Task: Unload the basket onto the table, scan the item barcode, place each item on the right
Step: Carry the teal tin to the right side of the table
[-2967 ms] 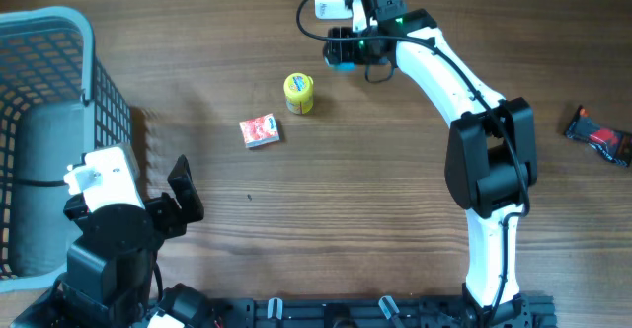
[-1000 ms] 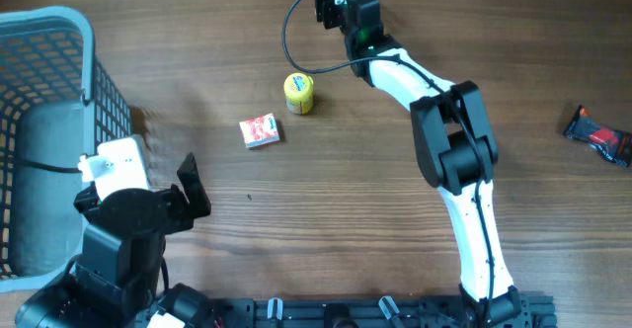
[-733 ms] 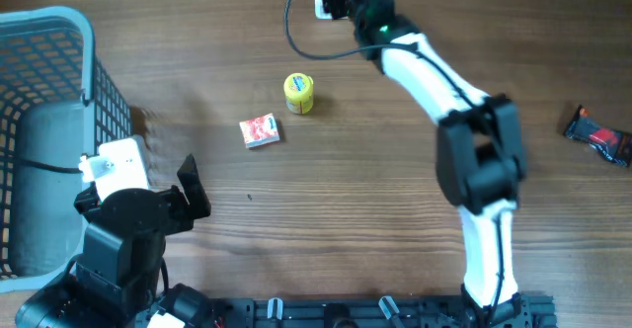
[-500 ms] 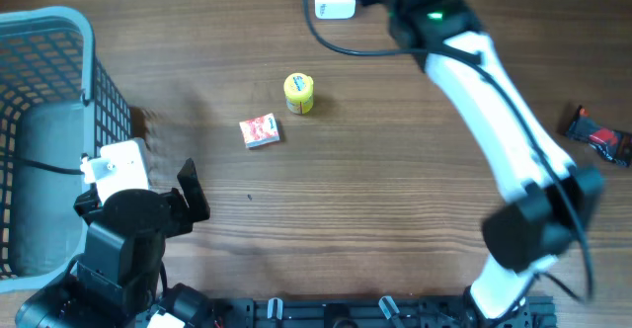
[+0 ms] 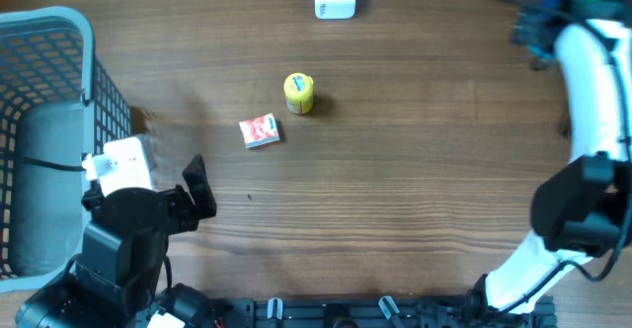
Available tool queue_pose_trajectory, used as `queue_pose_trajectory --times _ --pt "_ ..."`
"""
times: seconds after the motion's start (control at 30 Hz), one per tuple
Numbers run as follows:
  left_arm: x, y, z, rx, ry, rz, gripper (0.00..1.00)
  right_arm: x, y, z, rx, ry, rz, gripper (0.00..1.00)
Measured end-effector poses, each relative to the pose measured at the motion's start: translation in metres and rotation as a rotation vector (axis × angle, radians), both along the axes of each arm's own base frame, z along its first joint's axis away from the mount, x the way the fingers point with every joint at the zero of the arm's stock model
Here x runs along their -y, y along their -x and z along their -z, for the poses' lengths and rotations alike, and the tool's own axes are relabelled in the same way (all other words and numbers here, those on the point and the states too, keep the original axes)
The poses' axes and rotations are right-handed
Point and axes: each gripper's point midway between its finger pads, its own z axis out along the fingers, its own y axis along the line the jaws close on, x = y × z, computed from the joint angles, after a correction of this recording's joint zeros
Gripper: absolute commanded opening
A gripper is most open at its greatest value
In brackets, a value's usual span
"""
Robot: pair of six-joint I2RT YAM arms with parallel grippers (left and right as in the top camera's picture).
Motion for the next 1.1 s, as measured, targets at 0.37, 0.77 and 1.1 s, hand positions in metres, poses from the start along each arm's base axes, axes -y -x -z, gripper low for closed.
queue_pose_trajectory --times 0.37,0.77,1.1 --pt "0.032 -0.03 0.019 -0.044 0.046 0.069 1.0 0.027 -0.001 0.085 -0.061 -0.233 0.131 0.31" --pt "0.042 -0.039 0.033 -0.102 0.035 0.086 1.0 0.022 -0.001 0.155 -0.137 -0.302 0.223 0.4" --pt "0.047 -0.045 0.043 -0.145 0.024 0.095 1.0 0.035 0.013 0.165 -0.15 -0.258 0.309 0.4"
